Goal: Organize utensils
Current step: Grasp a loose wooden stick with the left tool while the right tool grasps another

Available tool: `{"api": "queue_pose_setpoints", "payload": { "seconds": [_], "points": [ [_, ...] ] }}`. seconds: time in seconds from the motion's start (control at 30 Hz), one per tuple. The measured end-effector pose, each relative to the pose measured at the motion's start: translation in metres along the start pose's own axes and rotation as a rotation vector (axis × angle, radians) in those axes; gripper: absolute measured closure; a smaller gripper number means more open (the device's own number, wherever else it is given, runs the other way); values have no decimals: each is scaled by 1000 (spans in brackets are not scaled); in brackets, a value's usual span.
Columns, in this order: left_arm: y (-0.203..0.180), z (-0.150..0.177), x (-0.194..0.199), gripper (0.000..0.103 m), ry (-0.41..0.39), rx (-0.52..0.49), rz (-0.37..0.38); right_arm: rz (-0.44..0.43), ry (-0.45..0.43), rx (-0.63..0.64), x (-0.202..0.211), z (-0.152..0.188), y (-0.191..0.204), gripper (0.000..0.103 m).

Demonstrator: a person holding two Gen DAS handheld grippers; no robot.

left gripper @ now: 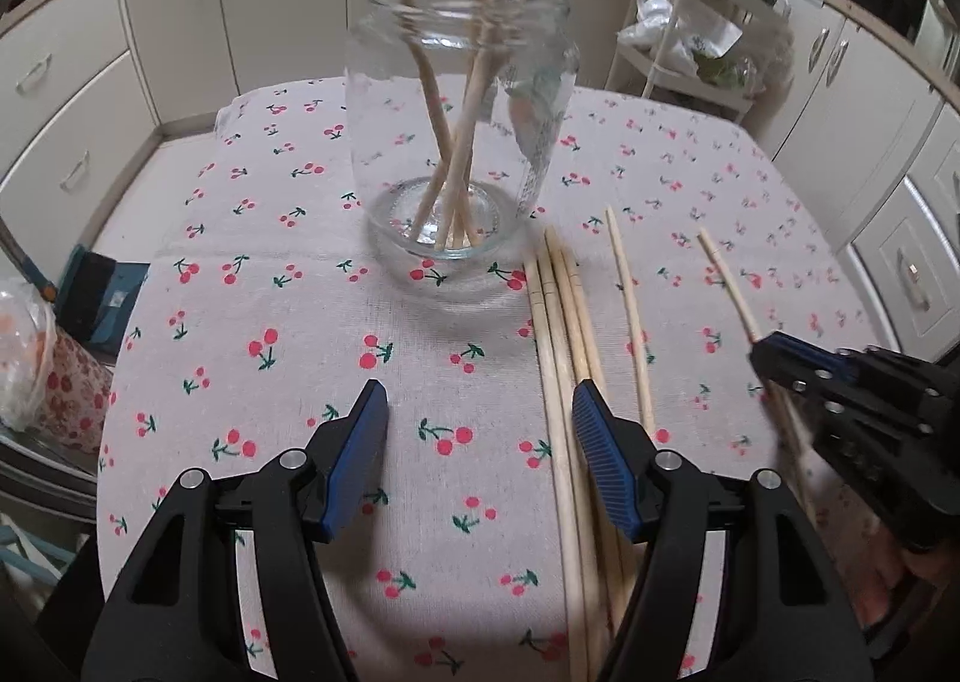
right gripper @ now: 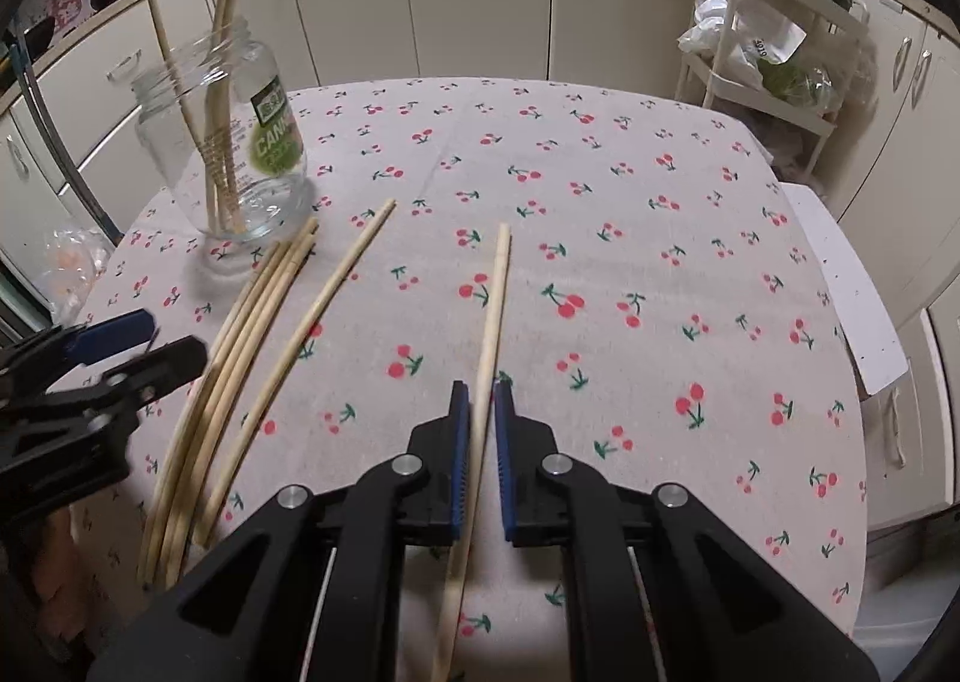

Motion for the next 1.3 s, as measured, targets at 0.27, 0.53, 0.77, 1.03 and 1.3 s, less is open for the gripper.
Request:
{"api": "queue_pose_setpoints", "payload": {
  "seconds": [0.27, 0.53, 0.77, 1.03, 1.3],
  "points": [
    [-3, -9, -8, 43, 26, -32, -73, -60, 2, -27, 1, 1, -7, 93],
    [-16, -3, 0, 98, 53, -109, -44, -122, 51, -14, 8, 14, 3, 95],
    [-4, 4, 8, 97, 90, -93, 42, -141, 45, -76, 8, 0, -5, 81],
    [1, -21, -6, 93, 67, -77, 32, -101, 30, 1, -13, -30, 15, 81],
    [4, -38, -23, 88, 72, -83, 7, -27, 12, 90, -32, -40, 30, 86]
  ]
}}
Point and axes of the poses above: each gripper's, at about its wrist camera, not at the fingertips, and x roughly against the way its jaws point, y to its left, z to its underside, the point moved 1 cm from there along -x, roughly the way its jaws point, and after that the axes turned 10 degrees about -x, right-handed, at the moved point
